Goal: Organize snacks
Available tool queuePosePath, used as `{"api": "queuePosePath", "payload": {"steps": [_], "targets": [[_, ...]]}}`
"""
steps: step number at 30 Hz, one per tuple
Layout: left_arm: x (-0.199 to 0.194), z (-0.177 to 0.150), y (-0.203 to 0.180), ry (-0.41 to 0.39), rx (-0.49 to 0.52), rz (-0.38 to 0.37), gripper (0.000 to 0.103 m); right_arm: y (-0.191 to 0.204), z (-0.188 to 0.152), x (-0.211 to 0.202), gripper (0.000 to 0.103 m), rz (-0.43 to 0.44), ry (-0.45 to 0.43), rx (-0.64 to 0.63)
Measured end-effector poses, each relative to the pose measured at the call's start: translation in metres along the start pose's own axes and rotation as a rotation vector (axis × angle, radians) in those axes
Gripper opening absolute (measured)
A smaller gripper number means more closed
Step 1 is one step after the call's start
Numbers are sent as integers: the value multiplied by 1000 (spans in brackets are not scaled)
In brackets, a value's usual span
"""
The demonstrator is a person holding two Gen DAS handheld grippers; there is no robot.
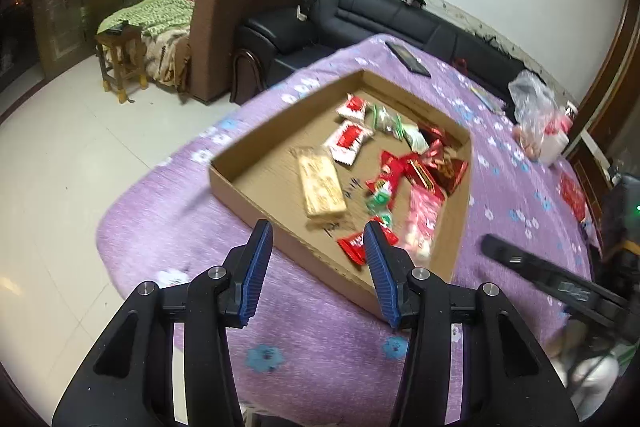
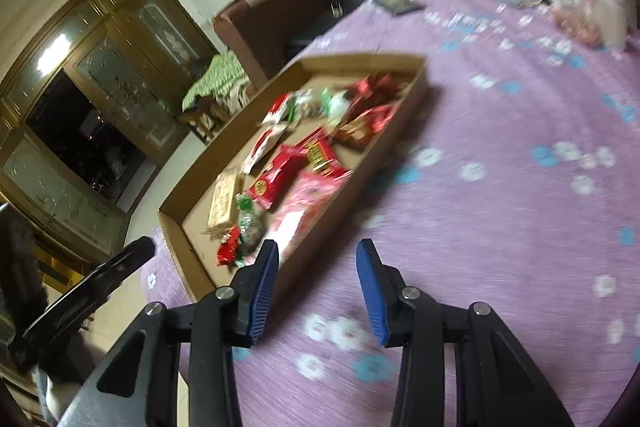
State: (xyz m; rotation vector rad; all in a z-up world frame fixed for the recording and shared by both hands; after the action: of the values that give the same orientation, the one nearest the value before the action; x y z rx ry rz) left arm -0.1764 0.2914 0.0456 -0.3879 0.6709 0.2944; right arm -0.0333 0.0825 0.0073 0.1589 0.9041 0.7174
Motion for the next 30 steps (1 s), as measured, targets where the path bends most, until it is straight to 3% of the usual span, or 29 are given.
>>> {"api": "queuePosePath", "payload": {"steps": [6,9,15,25,27,30], "targets": [[-3,2,2,-22,21,-30,47,27,-5,41,43,-53,77,-41],[2,1,4,-8,18,-48,47,29,-5,44,30,-112,94,-89],[14,0,9,19,-3,-65,47,5,0,32,21,-155,97,-33],[14,3,-2,19,36,-84,47,-23,-9,4,21,-180,103,24],[14,3,-8,13,55,-77,47,-33,-10,-1,23,-183,90,37],[11,2,-21,-17,102,-40,47,-40,-9,-16,23,-122,21,46]]}}
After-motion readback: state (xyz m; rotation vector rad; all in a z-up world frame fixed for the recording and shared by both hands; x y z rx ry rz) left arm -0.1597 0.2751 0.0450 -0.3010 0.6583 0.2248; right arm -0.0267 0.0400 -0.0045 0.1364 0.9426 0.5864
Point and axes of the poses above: each gripper's, at about its wrist camera, not at the fingertips, and x roughly the way its jaws point, y to its left, z to its top, the point moved 2 cm from there along x, roughly the way its jaws point, and after that the axes turned 4 degrees about -y, right-handed, at the moved point
